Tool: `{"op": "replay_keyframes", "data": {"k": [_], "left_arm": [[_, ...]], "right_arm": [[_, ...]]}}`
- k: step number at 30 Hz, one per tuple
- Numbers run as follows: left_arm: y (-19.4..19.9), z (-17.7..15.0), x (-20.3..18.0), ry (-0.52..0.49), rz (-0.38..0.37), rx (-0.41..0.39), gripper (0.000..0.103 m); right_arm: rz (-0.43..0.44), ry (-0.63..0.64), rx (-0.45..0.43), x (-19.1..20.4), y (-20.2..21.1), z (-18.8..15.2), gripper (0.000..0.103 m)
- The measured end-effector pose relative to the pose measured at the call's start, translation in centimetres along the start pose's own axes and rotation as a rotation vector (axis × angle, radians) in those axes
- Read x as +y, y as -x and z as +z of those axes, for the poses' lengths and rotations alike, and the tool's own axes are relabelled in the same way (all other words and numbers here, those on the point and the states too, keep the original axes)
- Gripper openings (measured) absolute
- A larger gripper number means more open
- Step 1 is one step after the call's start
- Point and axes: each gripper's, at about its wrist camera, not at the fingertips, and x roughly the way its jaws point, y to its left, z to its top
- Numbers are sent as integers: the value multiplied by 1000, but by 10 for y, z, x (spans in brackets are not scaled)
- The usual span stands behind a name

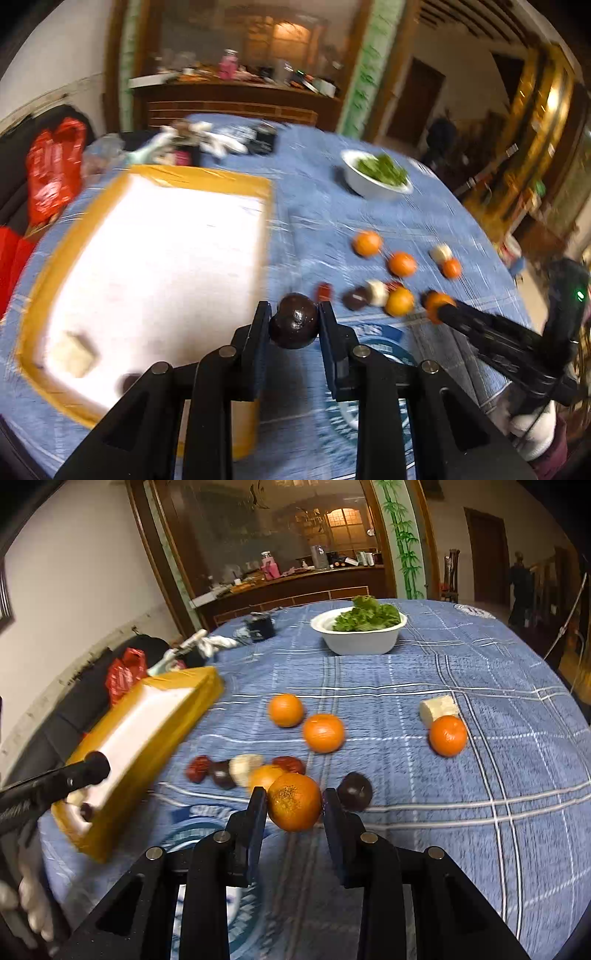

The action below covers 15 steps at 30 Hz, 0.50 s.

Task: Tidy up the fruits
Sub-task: 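Grasp a dark round fruit with the left tool while the right tool grasps a tangerine, then move both held fruits over the white tray and release them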

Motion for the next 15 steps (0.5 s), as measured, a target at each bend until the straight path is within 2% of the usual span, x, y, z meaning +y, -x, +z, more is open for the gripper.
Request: {"op": "replay_keyframes", "data": {"k": [4,8,11,15], "left_arm": [[17,7,54,104,37,-39,25],[16,12,100,189,71,-34,25],[2,18,125,203,97,2,25],[-9,23,149,221,119,37,25]], "right_arm": [[126,-25,15,25,13,15,34],[255,4,77,76,-1,34,34],[299,54,141,123,-29,42,34],[300,131,201,177,-66,42,34]]}}
